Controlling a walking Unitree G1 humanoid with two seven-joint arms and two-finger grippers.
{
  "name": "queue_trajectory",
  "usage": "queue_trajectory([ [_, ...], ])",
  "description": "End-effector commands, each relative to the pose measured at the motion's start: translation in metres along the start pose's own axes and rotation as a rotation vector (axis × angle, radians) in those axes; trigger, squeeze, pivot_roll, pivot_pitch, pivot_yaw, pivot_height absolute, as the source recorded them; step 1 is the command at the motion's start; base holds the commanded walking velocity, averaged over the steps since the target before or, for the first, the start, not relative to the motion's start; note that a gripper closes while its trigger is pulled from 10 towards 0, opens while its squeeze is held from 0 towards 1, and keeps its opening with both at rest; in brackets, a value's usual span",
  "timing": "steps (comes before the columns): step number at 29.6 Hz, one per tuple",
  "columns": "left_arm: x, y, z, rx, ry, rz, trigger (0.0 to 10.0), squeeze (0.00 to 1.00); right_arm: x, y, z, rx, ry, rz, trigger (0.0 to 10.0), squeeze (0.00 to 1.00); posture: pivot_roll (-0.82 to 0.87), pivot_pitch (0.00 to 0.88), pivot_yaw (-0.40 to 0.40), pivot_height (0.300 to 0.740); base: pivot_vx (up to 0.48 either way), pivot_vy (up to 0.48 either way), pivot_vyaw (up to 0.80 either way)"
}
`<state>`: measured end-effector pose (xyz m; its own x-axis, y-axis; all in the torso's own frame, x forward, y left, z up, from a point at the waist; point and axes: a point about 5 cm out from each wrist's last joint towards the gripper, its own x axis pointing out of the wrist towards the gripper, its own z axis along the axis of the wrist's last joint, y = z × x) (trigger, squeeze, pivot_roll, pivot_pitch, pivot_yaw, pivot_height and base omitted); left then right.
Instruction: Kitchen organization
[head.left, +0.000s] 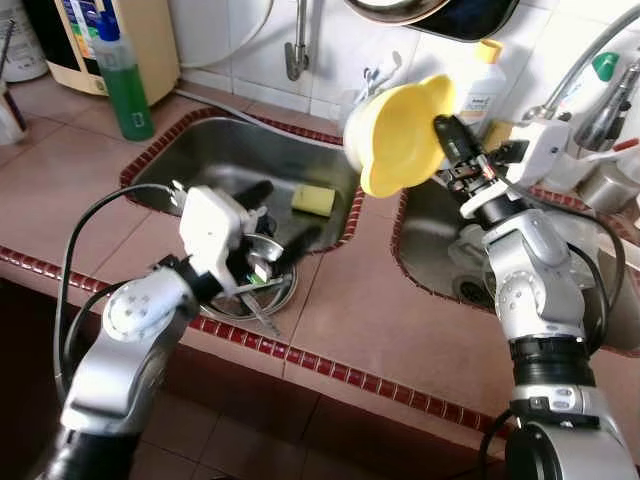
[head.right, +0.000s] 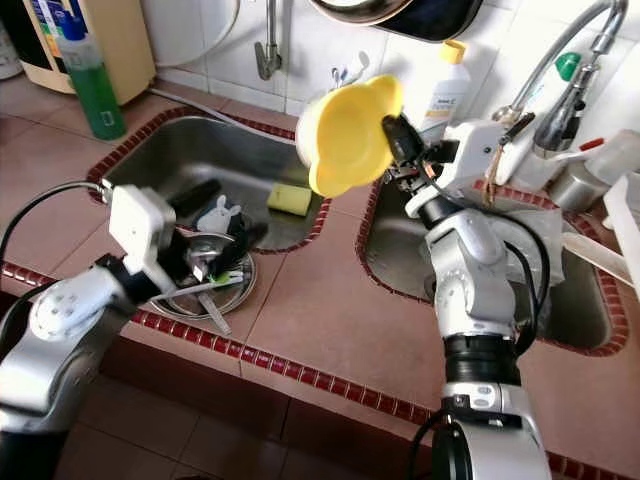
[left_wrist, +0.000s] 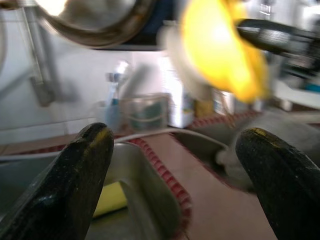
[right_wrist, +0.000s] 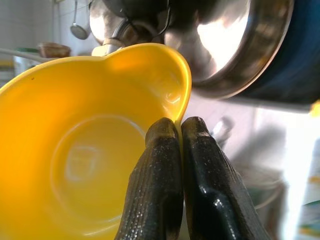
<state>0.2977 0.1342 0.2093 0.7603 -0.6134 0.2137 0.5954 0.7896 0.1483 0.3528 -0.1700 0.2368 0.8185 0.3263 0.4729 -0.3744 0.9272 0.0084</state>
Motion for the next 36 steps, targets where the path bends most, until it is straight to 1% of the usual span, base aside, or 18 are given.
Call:
queue_trajectory([
  [1, 0.005, 0.008, -0.007, -0.022, 0.017, 0.078, 10.0, 0.00, -0.004, 0.001, 0.007, -0.094, -0.043, -0.030, 10.0, 0.00, 0.08, 0.052, -0.046, 0.740, 0.000, 0.000, 0.00],
  [2, 0.009, 0.014, -0.012, -0.033, 0.035, 0.138, 10.0, 0.00, -0.009, 0.005, 0.004, -0.143, -0.045, -0.049, 10.0, 0.00, 0.08, 0.048, -0.040, 0.740, 0.000, 0.000, 0.00],
  [3, 0.010, 0.015, -0.014, -0.037, 0.039, 0.154, 10.0, 0.00, -0.011, 0.006, 0.003, -0.149, -0.047, -0.056, 10.0, 0.00, 0.07, 0.047, -0.039, 0.740, 0.000, 0.000, 0.00],
  [5, 0.012, 0.016, -0.014, -0.064, 0.030, 0.172, 10.0, 0.00, -0.014, 0.007, 0.001, -0.154, -0.053, -0.083, 10.0, 0.00, 0.07, 0.043, -0.034, 0.740, 0.000, 0.000, 0.00],
  [7, 0.014, 0.017, -0.013, -0.077, 0.007, 0.185, 10.0, 0.00, -0.018, 0.011, -0.001, -0.164, -0.061, -0.111, 10.0, 0.00, 0.06, 0.037, -0.029, 0.740, 0.000, 0.000, 0.00],
  [9, 0.014, 0.017, -0.013, -0.080, -0.001, 0.186, 10.0, 0.00, -0.019, 0.012, -0.002, -0.166, -0.064, -0.115, 10.0, 0.00, 0.06, 0.034, -0.029, 0.740, 0.000, 0.000, 0.00],
  [11, 0.013, 0.020, -0.016, -0.107, -0.009, 0.211, 10.0, 0.00, -0.023, 0.017, -0.004, -0.203, -0.077, -0.112, 10.0, 0.00, 0.05, 0.026, -0.025, 0.740, 0.000, 0.000, 0.00],
  [12, 0.012, 0.022, -0.018, -0.122, -0.012, 0.222, 10.0, 0.00, -0.026, 0.020, -0.005, -0.225, -0.083, -0.108, 10.0, 0.00, 0.05, 0.026, -0.025, 0.740, 0.000, 0.000, 0.00],
  [15, 0.009, 0.024, -0.020, -0.100, -0.003, 0.241, 10.0, 0.00, -0.030, 0.022, -0.007, -0.242, -0.083, -0.105, 10.0, 0.00, 0.04, 0.021, -0.025, 0.740, 0.000, 0.000, 0.00],
  [17, 0.004, 0.026, -0.022, -0.098, -0.009, 0.269, 10.0, 0.00, -0.037, 0.024, -0.011, -0.270, -0.079, -0.097, 10.0, 0.00, 0.04, 0.017, -0.024, 0.740, 0.000, 0.000, 0.00],
  [19, -0.002, 0.026, -0.025, -0.078, -0.011, 0.293, 10.0, 0.00, -0.047, 0.021, -0.016, -0.290, -0.060, -0.120, 10.0, 0.00, 0.04, 0.017, -0.024, 0.740, 0.000, 0.000, 0.00],
  [21, -0.007, 0.025, -0.028, -0.077, -0.023, 0.310, 10.0, 0.00, -0.054, 0.019, -0.021, -0.288, -0.052, -0.169, 10.0, 0.00, 0.04, 0.021, -0.024, 0.740, 0.000, 0.000, 0.00],
  [24, -0.012, 0.026, -0.029, -0.097, -0.037, 0.338, 10.0, 0.00, -0.058, 0.021, -0.023, -0.314, -0.055, -0.184, 10.0, 0.00, 0.04, 0.023, -0.025, 0.740, 0.000, 0.000, 0.00],
  [26, -0.012, 0.026, -0.030, -0.097, -0.040, 0.346, 10.0, 0.00, -0.058, 0.021, -0.024, -0.313, -0.055, -0.189, 10.0, 0.00, 0.05, 0.026, -0.027, 0.740, 0.000, 0.000, 0.00],
  [28, -0.014, 0.027, -0.031, -0.070, -0.035, 0.357, 10.0, 0.00, -0.059, 0.022, -0.027, -0.286, -0.050, -0.216, 10.0, 0.00, 0.05, 0.026, -0.024, 0.740, 0.000, 0.000, 0.00],
  [30, -0.013, 0.027, -0.031, -0.061, -0.035, 0.346, 10.0, 0.00, -0.057, 0.024, -0.027, -0.277, -0.050, -0.212, 10.0, 0.00, 0.05, 0.029, -0.022, 0.740, 0.000, 0.000, 0.00],
  [32, -0.010, 0.024, -0.030, -0.056, -0.032, 0.310, 10.0, 0.00, -0.055, 0.028, -0.027, -0.268, -0.056, -0.200, 10.0, 0.00, 0.05, 0.033, -0.024, 0.740, 0.000, 0.000, 0.00],
  [36, -0.006, 0.023, -0.026, -0.042, -0.040, 0.273, 10.0, 0.00, -0.053, 0.030, -0.027, -0.264, -0.057, -0.190, 10.0, 0.00, 0.05, 0.037, -0.020, 0.740, 0.000, 0.000, 0.00],
])
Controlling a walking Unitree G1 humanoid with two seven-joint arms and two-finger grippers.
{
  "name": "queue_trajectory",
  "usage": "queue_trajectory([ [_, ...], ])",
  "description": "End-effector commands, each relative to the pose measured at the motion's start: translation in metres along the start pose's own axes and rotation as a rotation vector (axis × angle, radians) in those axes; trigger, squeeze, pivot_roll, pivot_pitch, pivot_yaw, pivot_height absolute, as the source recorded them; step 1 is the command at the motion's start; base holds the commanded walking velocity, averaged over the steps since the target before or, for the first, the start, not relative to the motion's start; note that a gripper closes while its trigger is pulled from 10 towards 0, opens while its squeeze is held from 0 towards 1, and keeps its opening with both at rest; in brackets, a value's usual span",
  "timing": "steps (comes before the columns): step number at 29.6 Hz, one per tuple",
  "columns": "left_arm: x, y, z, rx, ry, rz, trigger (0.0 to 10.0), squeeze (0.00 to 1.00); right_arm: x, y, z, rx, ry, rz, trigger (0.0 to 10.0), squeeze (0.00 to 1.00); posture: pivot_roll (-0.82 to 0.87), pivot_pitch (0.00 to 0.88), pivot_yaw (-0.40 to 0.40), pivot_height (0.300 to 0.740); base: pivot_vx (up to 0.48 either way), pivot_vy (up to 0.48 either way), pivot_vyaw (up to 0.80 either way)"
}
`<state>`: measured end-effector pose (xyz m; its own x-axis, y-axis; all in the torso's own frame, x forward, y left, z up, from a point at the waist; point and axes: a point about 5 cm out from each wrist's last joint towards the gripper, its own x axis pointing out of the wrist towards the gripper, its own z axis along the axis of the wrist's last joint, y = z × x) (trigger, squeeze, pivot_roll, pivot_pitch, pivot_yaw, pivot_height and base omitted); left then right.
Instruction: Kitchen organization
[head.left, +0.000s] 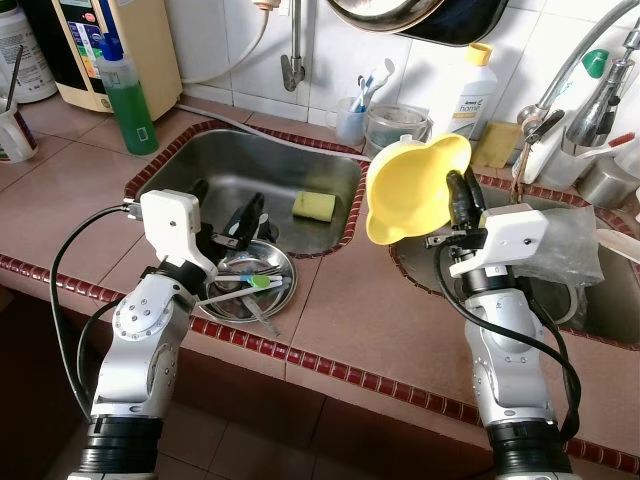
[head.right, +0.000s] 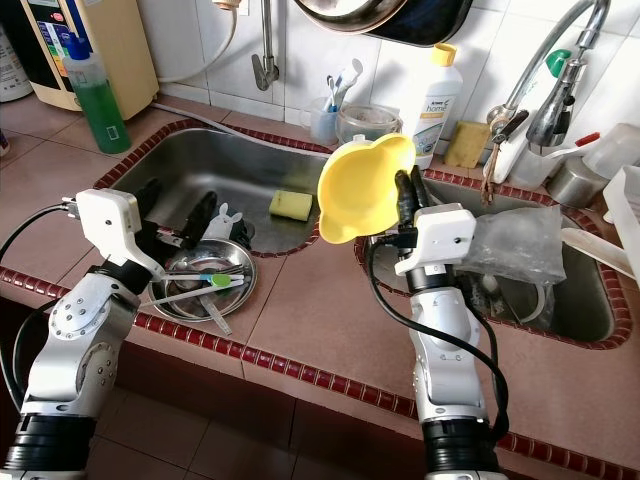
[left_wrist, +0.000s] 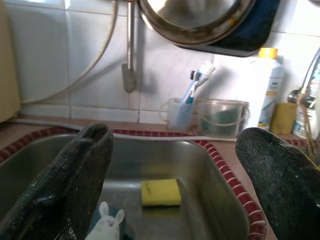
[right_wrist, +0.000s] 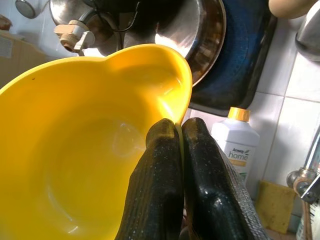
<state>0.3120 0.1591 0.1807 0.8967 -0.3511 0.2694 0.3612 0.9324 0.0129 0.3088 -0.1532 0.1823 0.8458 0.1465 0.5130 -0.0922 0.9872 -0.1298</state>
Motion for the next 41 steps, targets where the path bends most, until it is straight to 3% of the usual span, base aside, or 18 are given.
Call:
queue_trajectory([
  [1, 0.005, -0.003, 0.005, 0.018, -0.012, -0.033, 10.0, 0.00, 0.004, -0.002, 0.005, -0.002, -0.022, -0.012, 10.0, 0.00, 0.05, 0.037, -0.020, 0.740, 0.000, 0.000, 0.00],
  [5, 0.005, -0.006, 0.003, 0.053, 0.003, -0.047, 10.0, 0.00, 0.003, -0.001, 0.001, -0.028, -0.004, -0.017, 10.0, 0.00, 0.05, 0.037, -0.021, 0.740, 0.000, 0.000, 0.00],
  [14, 0.006, -0.011, 0.002, 0.047, 0.000, -0.059, 10.0, 0.00, 0.004, 0.004, 0.001, -0.015, -0.004, 0.002, 10.0, 0.00, 0.05, 0.039, -0.030, 0.740, 0.000, 0.000, 0.00],
  [41, 0.003, -0.015, 0.001, 0.053, 0.008, -0.078, 10.0, 0.00, 0.004, 0.014, -0.001, -0.014, 0.004, 0.038, 10.0, 0.00, 0.07, 0.014, -0.037, 0.740, 0.000, 0.334, 0.00],
])
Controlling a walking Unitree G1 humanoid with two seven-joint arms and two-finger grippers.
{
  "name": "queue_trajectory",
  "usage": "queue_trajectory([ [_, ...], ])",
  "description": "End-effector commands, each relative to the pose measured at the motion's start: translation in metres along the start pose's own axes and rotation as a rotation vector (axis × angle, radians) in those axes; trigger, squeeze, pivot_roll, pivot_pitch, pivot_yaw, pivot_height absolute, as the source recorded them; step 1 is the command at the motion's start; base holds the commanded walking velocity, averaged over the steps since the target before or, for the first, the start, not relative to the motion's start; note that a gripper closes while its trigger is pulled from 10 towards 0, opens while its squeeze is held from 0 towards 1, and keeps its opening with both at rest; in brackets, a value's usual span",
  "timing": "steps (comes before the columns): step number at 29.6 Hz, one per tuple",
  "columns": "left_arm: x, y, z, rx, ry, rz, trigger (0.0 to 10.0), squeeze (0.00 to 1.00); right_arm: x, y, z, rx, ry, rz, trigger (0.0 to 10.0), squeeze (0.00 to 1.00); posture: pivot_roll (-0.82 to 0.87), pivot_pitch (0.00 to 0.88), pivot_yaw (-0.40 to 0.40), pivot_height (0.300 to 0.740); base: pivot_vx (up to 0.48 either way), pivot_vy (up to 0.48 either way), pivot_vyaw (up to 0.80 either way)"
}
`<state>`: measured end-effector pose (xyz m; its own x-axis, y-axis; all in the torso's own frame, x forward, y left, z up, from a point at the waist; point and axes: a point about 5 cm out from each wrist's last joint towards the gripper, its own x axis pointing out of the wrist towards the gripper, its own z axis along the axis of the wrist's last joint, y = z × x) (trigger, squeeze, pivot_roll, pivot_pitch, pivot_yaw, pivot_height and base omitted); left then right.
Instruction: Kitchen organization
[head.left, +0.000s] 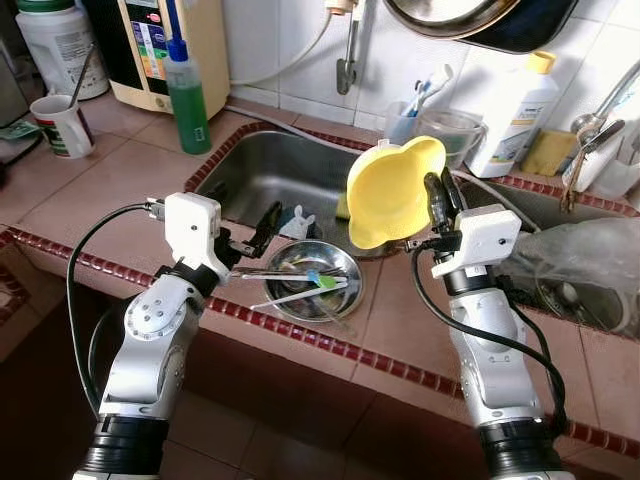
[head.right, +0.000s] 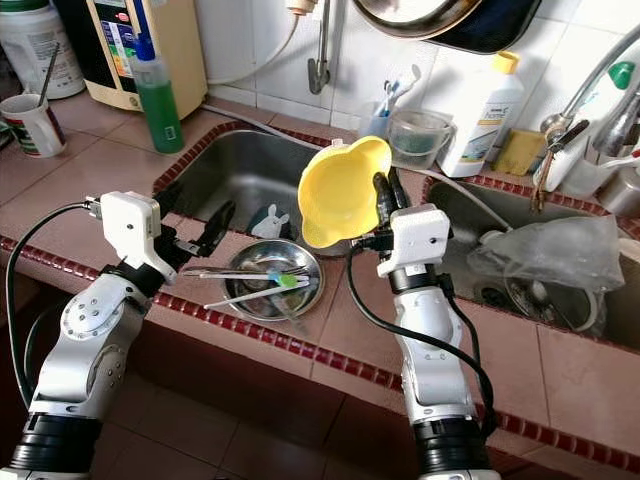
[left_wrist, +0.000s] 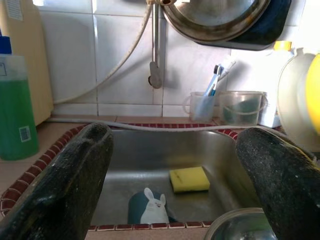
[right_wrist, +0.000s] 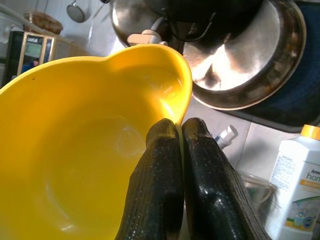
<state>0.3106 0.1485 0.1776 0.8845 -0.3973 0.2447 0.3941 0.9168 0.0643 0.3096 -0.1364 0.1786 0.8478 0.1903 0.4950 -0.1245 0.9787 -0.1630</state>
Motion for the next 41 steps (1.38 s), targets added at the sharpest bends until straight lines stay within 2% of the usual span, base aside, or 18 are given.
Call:
queue_trajectory([
  [1, 0.001, -0.005, 0.005, 0.015, -0.016, -0.031, 10.0, 0.00, 0.002, -0.003, 0.001, -0.001, -0.009, -0.007, 10.0, 0.00, 0.07, 0.014, -0.036, 0.740, 0.000, 0.360, 0.00],
  [20, 0.001, -0.005, 0.007, 0.021, -0.015, -0.041, 10.0, 0.00, 0.003, -0.001, 0.001, 0.003, -0.012, -0.006, 10.0, 0.00, 0.07, 0.013, -0.032, 0.740, 0.000, 0.362, 0.00],
  [34, 0.000, -0.014, 0.006, 0.046, 0.006, -0.132, 10.0, 0.00, -0.002, -0.003, -0.002, -0.001, 0.002, -0.015, 10.0, 0.00, 0.06, 0.031, -0.020, 0.740, 0.000, 0.000, 0.00],
  [41, 0.000, -0.015, 0.006, 0.048, 0.007, -0.153, 10.0, 0.00, -0.002, -0.004, -0.001, -0.004, 0.002, -0.024, 10.0, 0.00, 0.06, 0.037, -0.017, 0.740, 0.270, 0.000, 0.00],
])
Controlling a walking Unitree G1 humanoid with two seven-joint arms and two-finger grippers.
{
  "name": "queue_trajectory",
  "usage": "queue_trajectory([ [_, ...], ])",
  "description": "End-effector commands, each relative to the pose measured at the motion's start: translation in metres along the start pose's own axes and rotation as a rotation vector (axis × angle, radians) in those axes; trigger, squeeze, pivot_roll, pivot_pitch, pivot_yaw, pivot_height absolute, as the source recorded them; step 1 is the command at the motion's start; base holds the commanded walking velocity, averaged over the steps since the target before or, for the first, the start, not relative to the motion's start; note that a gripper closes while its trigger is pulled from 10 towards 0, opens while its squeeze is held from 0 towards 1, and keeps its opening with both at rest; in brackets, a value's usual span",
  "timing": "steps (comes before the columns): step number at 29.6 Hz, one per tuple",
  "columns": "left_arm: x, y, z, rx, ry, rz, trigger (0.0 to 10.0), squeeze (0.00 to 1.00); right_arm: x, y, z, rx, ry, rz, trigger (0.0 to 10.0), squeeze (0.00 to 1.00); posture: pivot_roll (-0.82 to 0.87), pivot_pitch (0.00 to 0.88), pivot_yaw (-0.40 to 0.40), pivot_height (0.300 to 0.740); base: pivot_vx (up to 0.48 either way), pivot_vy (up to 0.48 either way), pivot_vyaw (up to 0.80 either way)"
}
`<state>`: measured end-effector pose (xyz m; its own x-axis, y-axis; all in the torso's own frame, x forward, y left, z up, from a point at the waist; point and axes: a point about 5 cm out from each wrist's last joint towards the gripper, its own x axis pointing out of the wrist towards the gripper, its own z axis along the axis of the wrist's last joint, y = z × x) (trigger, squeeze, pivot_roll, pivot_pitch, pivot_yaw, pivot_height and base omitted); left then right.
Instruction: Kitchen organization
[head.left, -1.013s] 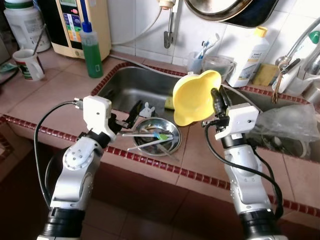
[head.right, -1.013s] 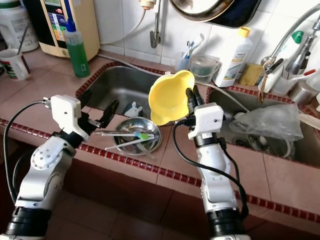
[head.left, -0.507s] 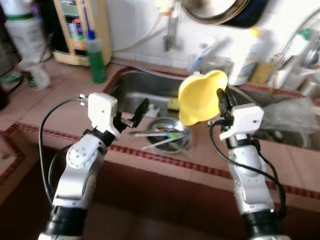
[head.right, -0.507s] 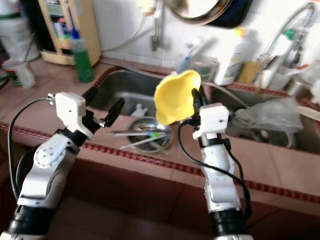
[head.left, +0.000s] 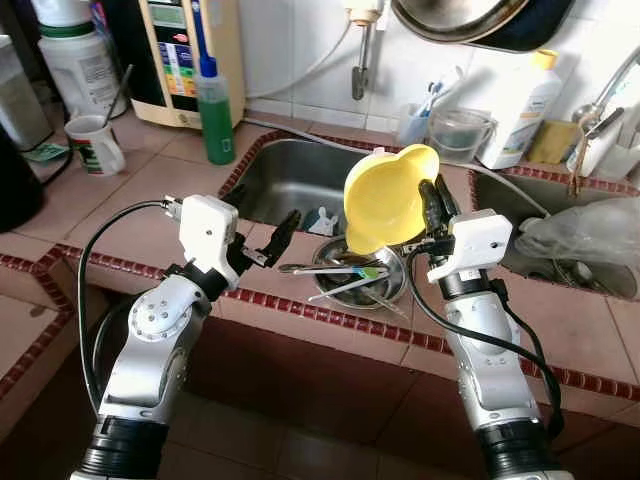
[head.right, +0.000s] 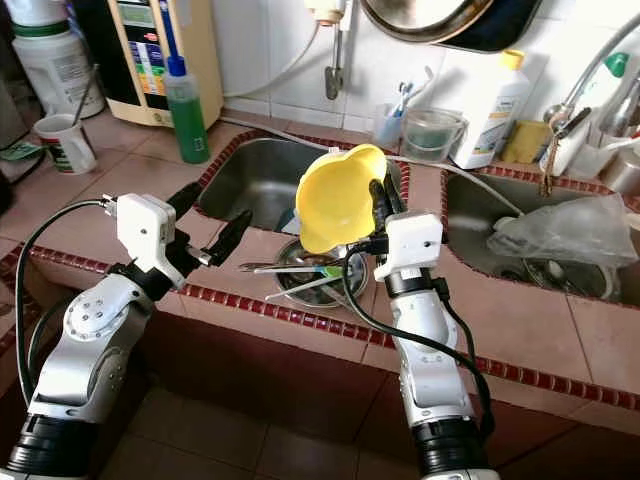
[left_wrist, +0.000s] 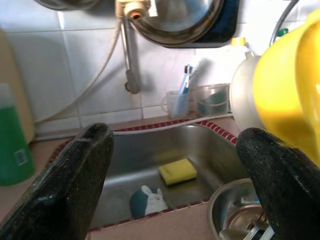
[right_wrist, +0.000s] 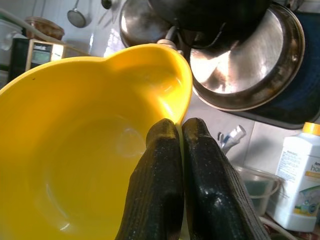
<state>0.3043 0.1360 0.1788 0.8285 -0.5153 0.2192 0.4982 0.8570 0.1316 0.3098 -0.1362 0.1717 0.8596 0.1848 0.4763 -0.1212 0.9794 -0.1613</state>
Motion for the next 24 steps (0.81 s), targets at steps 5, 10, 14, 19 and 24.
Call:
queue_trajectory([
  [5, 0.0011, 0.0039, 0.0047, 0.004, -0.003, -0.002, 10.0, 0.00, 0.0014, -0.0059, 0.0052, -0.006, -0.021, -0.022, 10.0, 0.00, 0.05, 0.048, -0.017, 0.740, 0.340, 0.000, 0.00],
  [10, 0.0016, 0.0070, 0.0061, -0.004, -0.010, 0.015, 10.0, 0.00, 0.0012, -0.0065, 0.0052, -0.006, -0.020, -0.022, 10.0, 0.00, 0.06, 0.049, -0.020, 0.740, 0.373, 0.000, 0.00],
  [14, 0.0023, 0.0036, 0.0056, -0.008, -0.011, 0.008, 10.0, 0.00, 0.0027, -0.0057, 0.0056, -0.006, -0.022, -0.016, 10.0, 0.00, 0.06, 0.047, -0.026, 0.740, 0.383, 0.000, 0.00],
  [19, 0.0023, 0.0012, 0.0047, -0.013, -0.009, 0.006, 10.0, 0.00, 0.0038, -0.0061, 0.0059, -0.007, -0.024, -0.012, 10.0, 0.00, 0.06, 0.046, -0.031, 0.740, 0.382, 0.000, 0.00],
  [24, 0.0025, 0.0006, 0.0049, -0.013, -0.013, 0.008, 10.0, 0.00, 0.0040, -0.0055, 0.0059, -0.007, -0.024, -0.005, 10.0, 0.00, 0.06, 0.045, -0.036, 0.740, 0.382, 0.000, 0.00],
])
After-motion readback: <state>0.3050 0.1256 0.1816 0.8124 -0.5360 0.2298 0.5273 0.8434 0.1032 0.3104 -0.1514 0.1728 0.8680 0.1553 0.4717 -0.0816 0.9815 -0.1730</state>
